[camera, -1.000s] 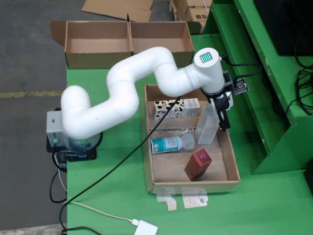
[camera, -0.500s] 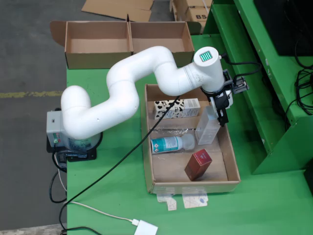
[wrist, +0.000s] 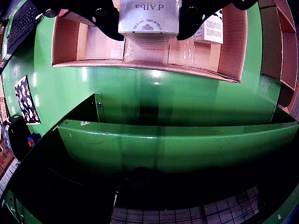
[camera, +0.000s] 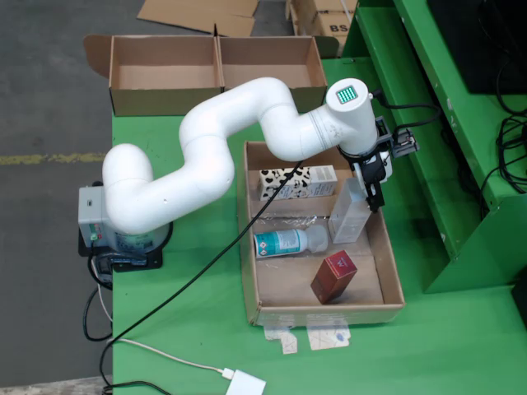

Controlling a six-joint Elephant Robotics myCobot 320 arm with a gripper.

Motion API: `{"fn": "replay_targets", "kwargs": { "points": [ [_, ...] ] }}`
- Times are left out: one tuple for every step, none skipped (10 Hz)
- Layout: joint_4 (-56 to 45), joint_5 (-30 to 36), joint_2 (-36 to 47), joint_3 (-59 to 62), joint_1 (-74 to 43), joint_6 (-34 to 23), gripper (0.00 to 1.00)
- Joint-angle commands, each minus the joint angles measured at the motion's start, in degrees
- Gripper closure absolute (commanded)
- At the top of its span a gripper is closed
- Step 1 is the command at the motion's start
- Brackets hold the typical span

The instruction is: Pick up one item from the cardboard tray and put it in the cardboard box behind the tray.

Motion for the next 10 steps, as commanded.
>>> {"fn": "replay_targets", "kwargs": {
  "points": [
    [0.76,-0.35,1.54,1.49,-0.37,-0.34,1.0],
    [0.76,-0.35,1.54,1.49,-0.37,-0.34,1.0],
    [0.76,-0.35,1.54,1.49,-0.37,-0.34,1.0],
    [0.76,-0.35,1.54,1.49,-0.37,-0.34,1.0],
    [-2.25,0.04,3.62,1.49,-0.23,-0.04,1.0],
    [-3.5,-0.06,5.83,1.49,-0.21,0.75,1.0],
    [-2.65,-0.91,7.02,1.49,0.08,1.33,1.0],
    [-1.14,-1.52,8.02,1.49,0.16,1.57,1.0],
    [0.3,-1.82,8.98,1.49,-0.03,1.62,1.0],
    [1.6,-1.98,9.98,1.49,-0.31,1.66,1.0]
  ]
}}
